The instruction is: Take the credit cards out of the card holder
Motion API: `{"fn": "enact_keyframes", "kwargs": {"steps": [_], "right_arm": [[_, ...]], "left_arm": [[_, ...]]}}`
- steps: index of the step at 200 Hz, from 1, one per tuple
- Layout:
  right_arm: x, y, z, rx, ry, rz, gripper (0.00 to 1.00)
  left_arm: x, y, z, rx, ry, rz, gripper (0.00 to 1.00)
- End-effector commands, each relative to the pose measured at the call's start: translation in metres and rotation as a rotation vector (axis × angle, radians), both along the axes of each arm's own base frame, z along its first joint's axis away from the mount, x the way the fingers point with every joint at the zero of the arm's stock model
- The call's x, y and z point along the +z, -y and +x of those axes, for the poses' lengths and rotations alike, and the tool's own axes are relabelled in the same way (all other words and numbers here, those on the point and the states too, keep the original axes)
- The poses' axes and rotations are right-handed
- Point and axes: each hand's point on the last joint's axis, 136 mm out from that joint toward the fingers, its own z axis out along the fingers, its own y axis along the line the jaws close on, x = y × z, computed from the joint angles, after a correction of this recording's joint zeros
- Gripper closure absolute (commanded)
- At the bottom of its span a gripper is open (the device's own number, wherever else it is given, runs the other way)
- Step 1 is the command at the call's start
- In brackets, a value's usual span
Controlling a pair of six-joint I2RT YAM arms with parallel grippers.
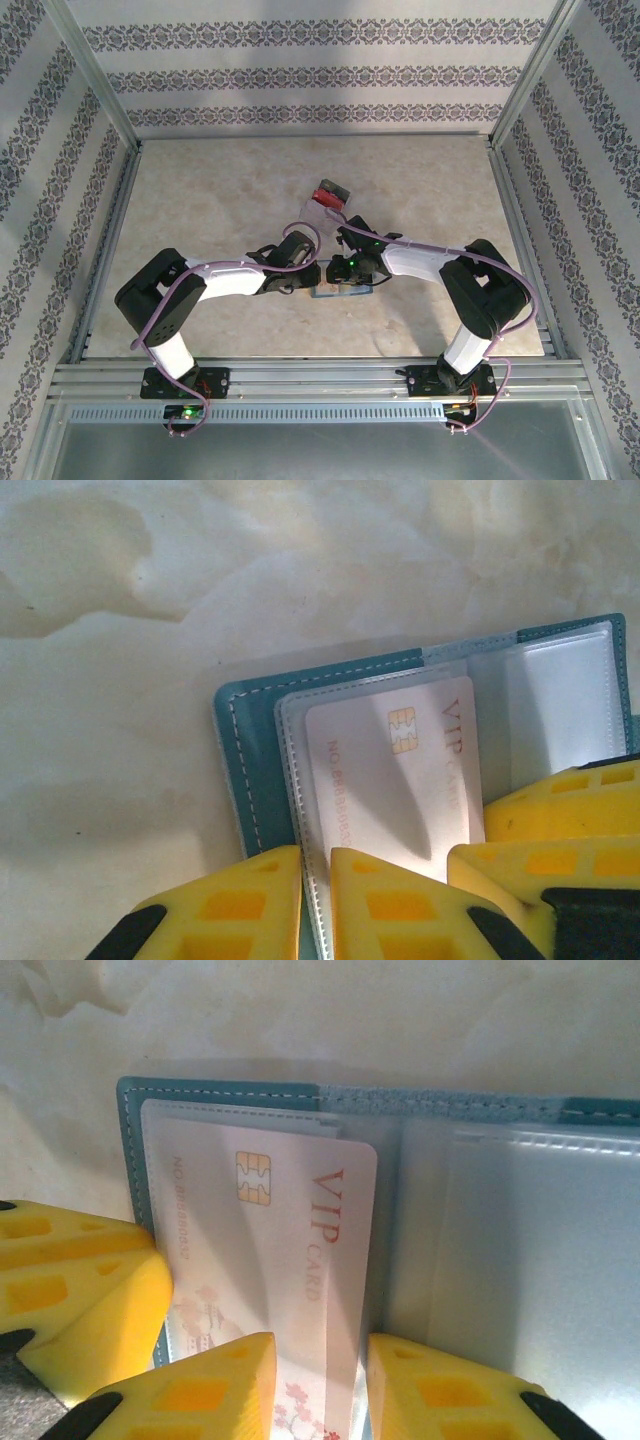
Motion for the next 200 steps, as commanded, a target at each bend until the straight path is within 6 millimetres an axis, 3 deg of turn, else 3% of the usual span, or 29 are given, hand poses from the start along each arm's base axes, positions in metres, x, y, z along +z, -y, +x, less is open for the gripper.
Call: {"fn": "enact_keyframes", "kwargs": {"steps": [1,32,80,200], "right_arm": [[0.005,-0.008,0.002,-0.011,0.000,0.088,0.70],[0.021,-0.017,0.005,-0.003,0.021,0.195,0.71],[0.030,-0.015,0.007,-0.011,0.035,0.241,0.71],[0.014,-0.017,0.010,-0.042,-0.013,0.372,0.77]], "left_arm": [[-0.006,0.005,-0.001,0.000,-0.013,-0.011,0.85],[-0.008,0.004,-0.003,0.000,-0.023,-0.009,0.85],[-0.008,0.004,-0.002,0.001,-0.025,-0.010,0.85],[-0.011,0.003,-0.003,0.004,-0.034,-0.002,0.85]]}}
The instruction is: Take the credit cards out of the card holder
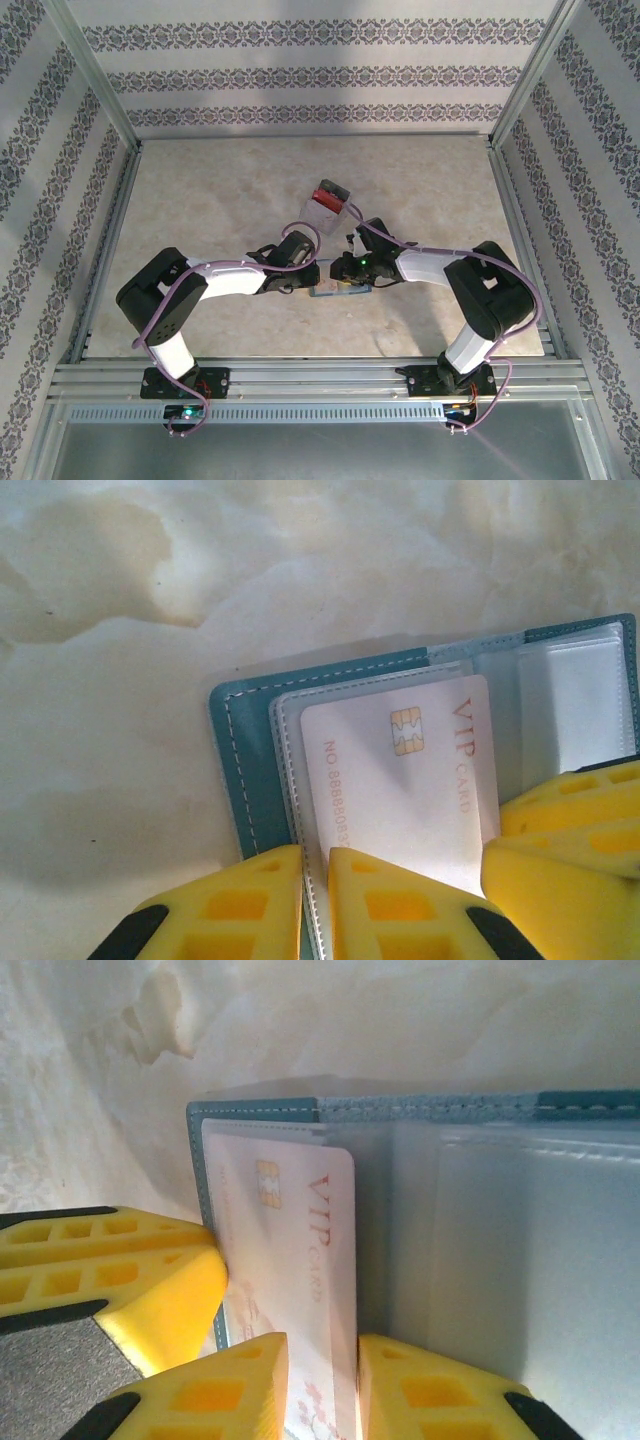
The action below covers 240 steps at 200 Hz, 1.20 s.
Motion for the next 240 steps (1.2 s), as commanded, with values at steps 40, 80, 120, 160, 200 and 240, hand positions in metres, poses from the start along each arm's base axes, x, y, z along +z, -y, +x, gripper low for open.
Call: {"fn": "enact_keyframes", "kwargs": {"steps": [40,80,120,160,200,240], "right_arm": [[0.014,-0.013,0.008,0.015,0.041,0.161,0.82],[0.015,-0.006,0.008,0.003,0.046,0.174,0.86],[0.013,0.000,0.008,-0.006,0.049,0.178,0.91],[0.013,0.002,0.009,-0.010,0.052,0.190,0.93],[0.012,0.011,0.011,-0.029,0.055,0.186,0.94],[0.006,0.019,0.008,-0.041,0.048,0.162,0.94]], "left_arm": [[-0.009,0.000,-0.005,0.009,-0.032,0.009,0.86],[-0.012,-0.003,-0.005,0.022,-0.039,0.019,0.85],[-0.012,-0.003,-0.005,0.023,-0.039,0.024,0.85],[-0.012,-0.004,-0.005,0.027,-0.042,0.031,0.85],[-0.012,-0.007,-0.005,0.032,-0.043,0.040,0.86],[-0.012,-0.009,-0.005,0.035,-0.039,0.047,0.86]]}}
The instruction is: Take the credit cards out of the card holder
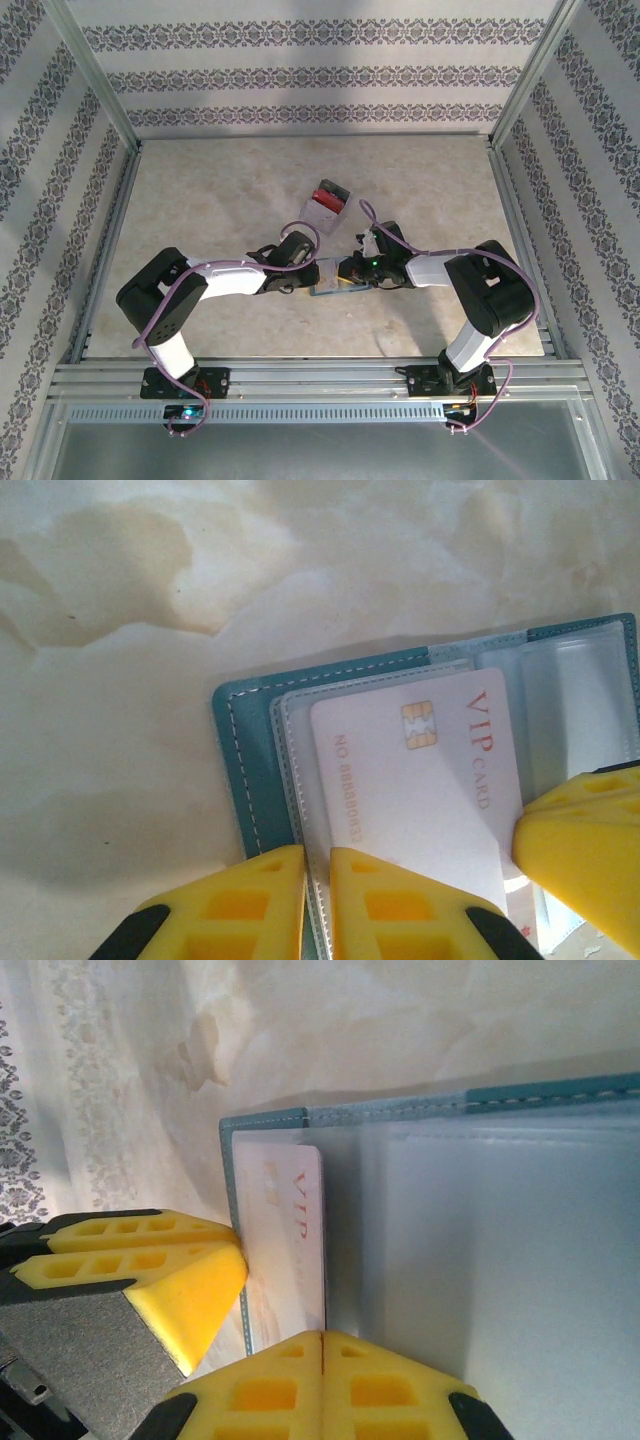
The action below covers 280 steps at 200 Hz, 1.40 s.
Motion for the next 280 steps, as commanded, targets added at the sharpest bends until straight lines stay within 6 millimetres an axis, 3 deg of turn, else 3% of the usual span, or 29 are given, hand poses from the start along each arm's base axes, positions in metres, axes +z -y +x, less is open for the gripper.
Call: {"fn": "enact_keyframes", "kwargs": {"steps": [1,66,115,137,170,201,280], "right_arm": [[0.004,0.005,0.001,0.000,0.036,-0.001,0.94],[0.004,0.007,0.001,-0.005,0.035,-0.004,0.92],[0.007,0.007,0.001,-0.006,0.038,0.001,0.91],[0.005,0.006,0.002,-0.007,0.034,0.001,0.91],[0.005,0.006,0.002,-0.009,0.035,0.002,0.91],[0.005,0.007,0.001,-0.010,0.034,0.004,0.91],[0.011,0.001,0.002,-0.007,0.033,0.052,0.88]], "left_arm": [[-0.012,-0.006,-0.007,0.006,-0.042,0.042,0.86],[-0.004,-0.002,-0.005,-0.018,-0.025,0.031,0.86],[0.037,0.011,0.007,-0.062,0.080,-0.001,0.89],[0.044,0.015,0.011,-0.078,0.096,-0.005,0.88],[0.028,0.018,0.011,-0.082,0.062,0.017,0.88],[0.008,0.008,0.007,-0.038,0.010,0.063,0.89],[-0.005,0.006,0.002,-0.041,-0.019,0.073,0.89]]}}
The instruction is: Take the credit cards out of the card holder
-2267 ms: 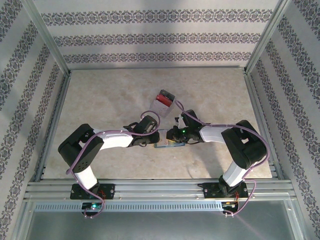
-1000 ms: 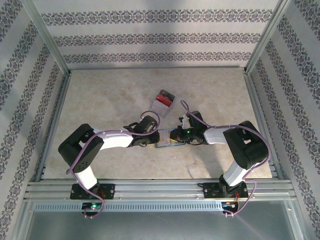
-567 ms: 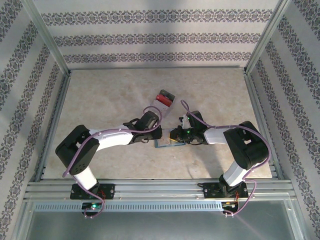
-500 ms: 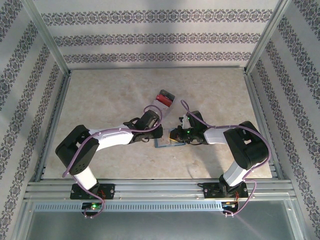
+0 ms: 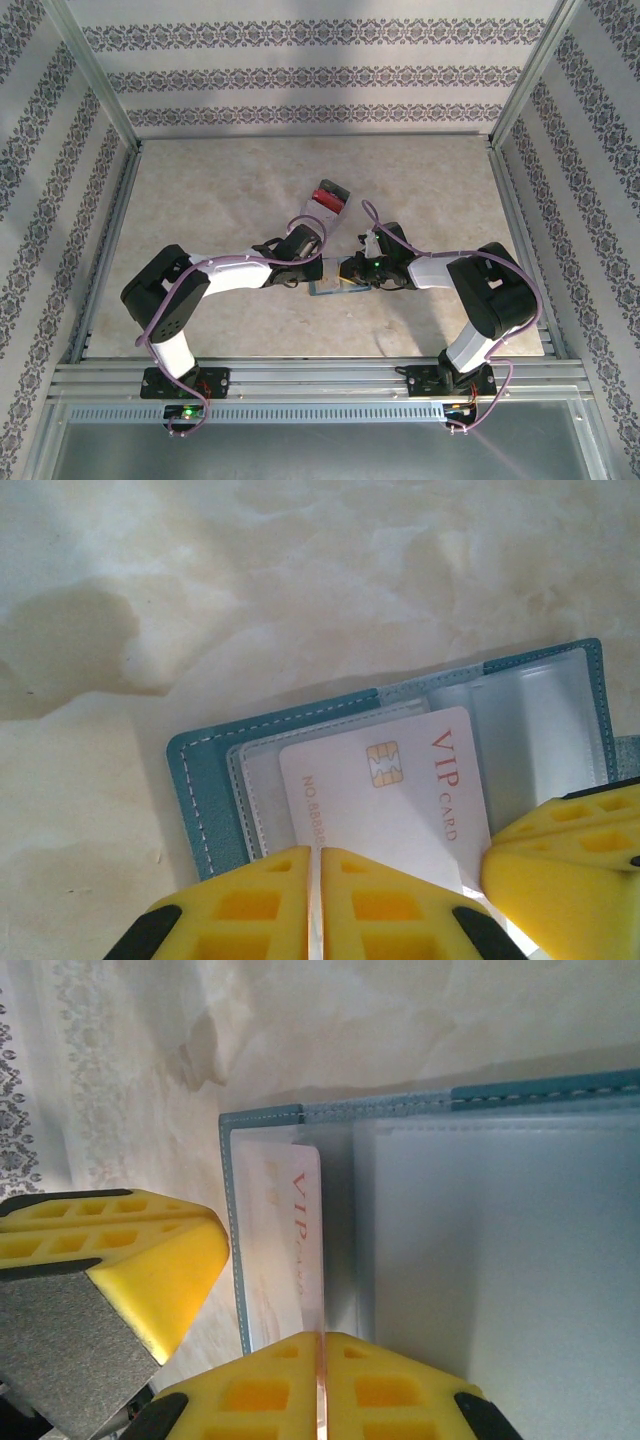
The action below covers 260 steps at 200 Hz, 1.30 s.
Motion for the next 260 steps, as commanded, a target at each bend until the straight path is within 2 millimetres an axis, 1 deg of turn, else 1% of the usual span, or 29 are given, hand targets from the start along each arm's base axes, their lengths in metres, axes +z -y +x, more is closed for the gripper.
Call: {"fn": "enact_keyframes", "kwargs": {"steps": [1,25,53,75,137,161,194,260], "right_arm": [[0.009,-0.002,0.003,0.000,0.021,0.046,0.88],[0.014,-0.006,0.005,0.003,0.026,0.081,0.84],[0.020,-0.010,0.007,0.009,0.030,0.117,0.78],[0.019,-0.012,0.007,0.008,0.023,0.137,0.77],[0.014,-0.017,0.011,0.001,0.014,0.182,0.77],[0.015,-0.018,0.010,0.002,0.019,0.190,0.79],[0.015,-0.016,0.010,-0.003,0.022,0.192,0.83],[0.016,-0.010,0.010,-0.018,0.030,0.202,0.84]], "left_arm": [[-0.016,-0.003,-0.009,-0.004,-0.045,0.032,0.89],[-0.024,-0.001,-0.012,-0.009,-0.070,0.026,0.90],[-0.028,-0.002,-0.014,-0.005,-0.082,0.029,0.90],[-0.030,-0.004,-0.016,0.000,-0.088,0.035,0.90],[-0.031,-0.006,-0.017,0.003,-0.091,0.036,0.90],[-0.031,-0.007,-0.018,0.006,-0.093,0.038,0.90],[-0.030,-0.010,-0.017,0.015,-0.089,0.043,0.90],[-0.031,-0.013,-0.018,0.026,-0.090,0.049,0.89]]}}
